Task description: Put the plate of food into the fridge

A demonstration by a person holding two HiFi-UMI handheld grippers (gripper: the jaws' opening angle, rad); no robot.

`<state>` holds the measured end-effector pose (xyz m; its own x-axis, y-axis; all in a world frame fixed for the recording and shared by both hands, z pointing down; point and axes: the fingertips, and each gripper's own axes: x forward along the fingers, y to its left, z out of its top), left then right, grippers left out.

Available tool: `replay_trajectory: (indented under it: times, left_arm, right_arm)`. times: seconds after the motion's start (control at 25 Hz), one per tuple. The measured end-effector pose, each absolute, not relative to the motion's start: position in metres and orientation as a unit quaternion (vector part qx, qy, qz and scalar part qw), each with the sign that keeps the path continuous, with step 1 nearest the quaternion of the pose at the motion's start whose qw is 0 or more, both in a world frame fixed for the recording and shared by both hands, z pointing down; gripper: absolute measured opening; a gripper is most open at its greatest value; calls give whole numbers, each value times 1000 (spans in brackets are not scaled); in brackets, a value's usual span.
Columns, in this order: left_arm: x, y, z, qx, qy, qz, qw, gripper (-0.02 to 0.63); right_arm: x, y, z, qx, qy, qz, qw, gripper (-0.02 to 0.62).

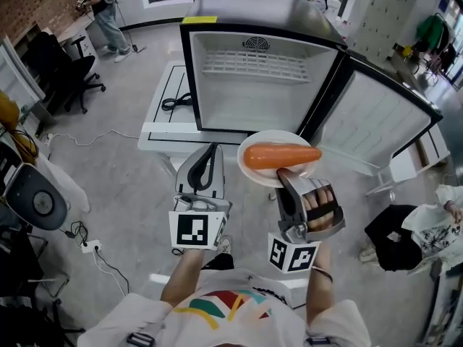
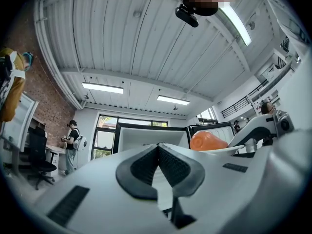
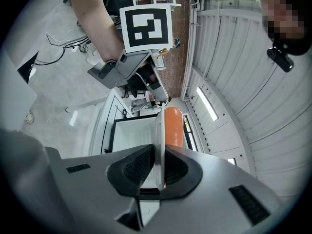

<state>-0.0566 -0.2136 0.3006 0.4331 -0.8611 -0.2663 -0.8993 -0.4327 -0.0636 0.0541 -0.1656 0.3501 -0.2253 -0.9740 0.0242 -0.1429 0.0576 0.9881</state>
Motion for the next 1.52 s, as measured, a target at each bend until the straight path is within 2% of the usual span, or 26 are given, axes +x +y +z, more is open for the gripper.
replay_trajectory:
  times: [0.96,1.52]
  left_arm:
    - [-57,-339,302,-862,492,99,73,6]
    - [-18,-401,303,-858,500,100,61,6]
  right_arm:
    - [53,-286,334,475,-578,-504,432,31]
    - [86,-361,312,488,-580,-516,400,31]
